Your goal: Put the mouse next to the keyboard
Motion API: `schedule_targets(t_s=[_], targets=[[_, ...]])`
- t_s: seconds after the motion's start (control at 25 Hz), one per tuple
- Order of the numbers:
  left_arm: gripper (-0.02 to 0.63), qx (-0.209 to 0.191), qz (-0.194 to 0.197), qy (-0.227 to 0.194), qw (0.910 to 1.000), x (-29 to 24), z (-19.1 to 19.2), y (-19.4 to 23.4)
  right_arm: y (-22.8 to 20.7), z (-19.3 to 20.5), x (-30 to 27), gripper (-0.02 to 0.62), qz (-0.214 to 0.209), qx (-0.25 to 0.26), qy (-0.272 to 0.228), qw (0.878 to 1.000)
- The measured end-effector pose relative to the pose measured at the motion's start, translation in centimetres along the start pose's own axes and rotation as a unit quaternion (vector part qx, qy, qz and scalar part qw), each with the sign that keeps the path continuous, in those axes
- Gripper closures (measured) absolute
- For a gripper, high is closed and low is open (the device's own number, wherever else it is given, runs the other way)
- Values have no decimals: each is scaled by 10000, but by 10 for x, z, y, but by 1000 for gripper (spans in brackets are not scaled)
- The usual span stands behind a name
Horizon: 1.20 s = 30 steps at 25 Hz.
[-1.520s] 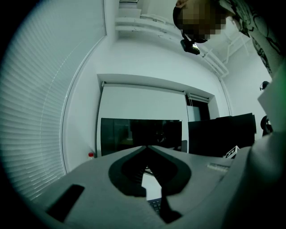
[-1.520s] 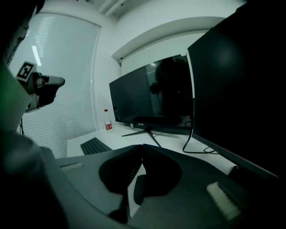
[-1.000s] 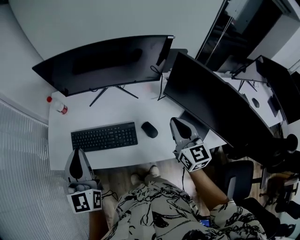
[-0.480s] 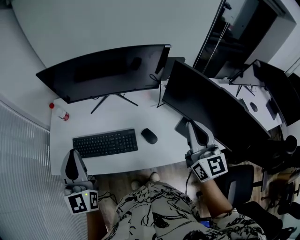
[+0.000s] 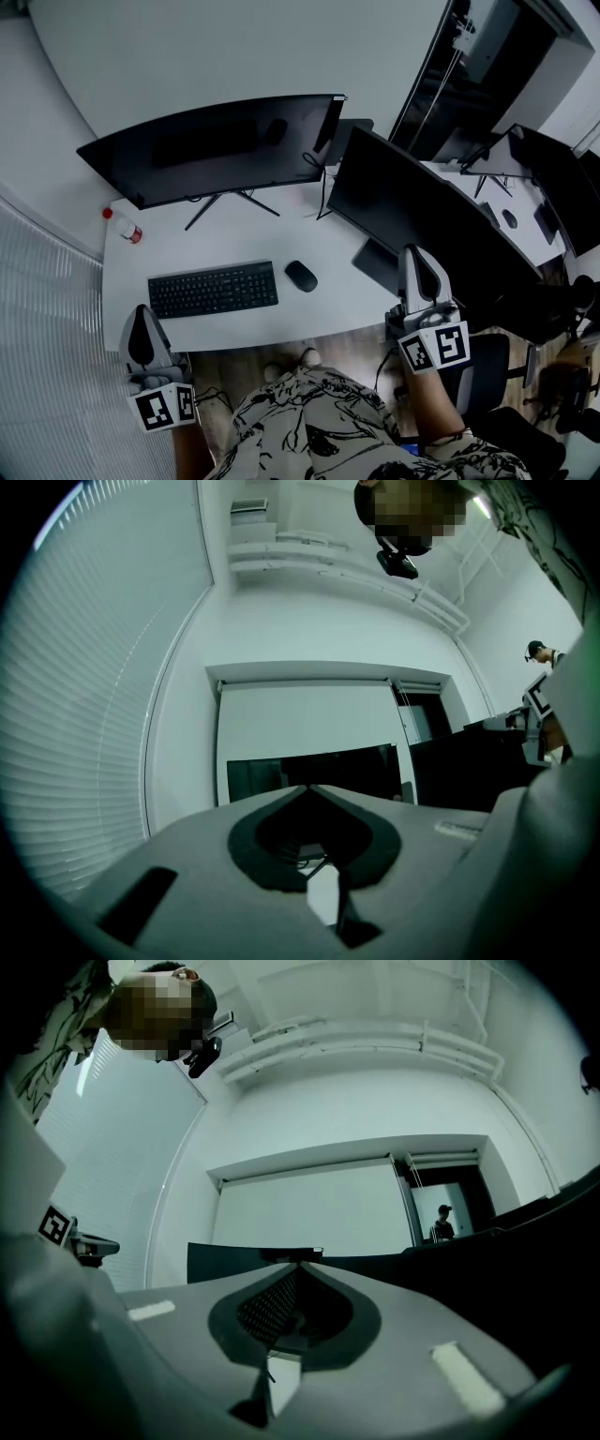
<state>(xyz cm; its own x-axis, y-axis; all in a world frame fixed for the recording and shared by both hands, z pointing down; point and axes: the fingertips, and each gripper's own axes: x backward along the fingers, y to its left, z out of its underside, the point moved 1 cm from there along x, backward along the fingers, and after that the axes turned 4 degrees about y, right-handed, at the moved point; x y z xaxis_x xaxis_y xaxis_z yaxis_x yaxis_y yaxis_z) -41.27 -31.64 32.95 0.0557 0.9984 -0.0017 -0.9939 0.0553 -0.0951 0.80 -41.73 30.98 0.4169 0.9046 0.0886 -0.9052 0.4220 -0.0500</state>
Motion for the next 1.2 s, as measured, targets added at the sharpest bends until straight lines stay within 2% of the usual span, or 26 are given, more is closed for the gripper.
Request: schedule_targets(t_s=[0.28, 1.2], targets=[[607, 46, -29, 19, 10000, 2, 6, 0, -8, 1, 5, 591, 85, 223, 61, 9997], [607, -2, 54, -116, 9999, 1, -5, -8, 0, 11, 9, 591, -57, 236, 258, 9994]])
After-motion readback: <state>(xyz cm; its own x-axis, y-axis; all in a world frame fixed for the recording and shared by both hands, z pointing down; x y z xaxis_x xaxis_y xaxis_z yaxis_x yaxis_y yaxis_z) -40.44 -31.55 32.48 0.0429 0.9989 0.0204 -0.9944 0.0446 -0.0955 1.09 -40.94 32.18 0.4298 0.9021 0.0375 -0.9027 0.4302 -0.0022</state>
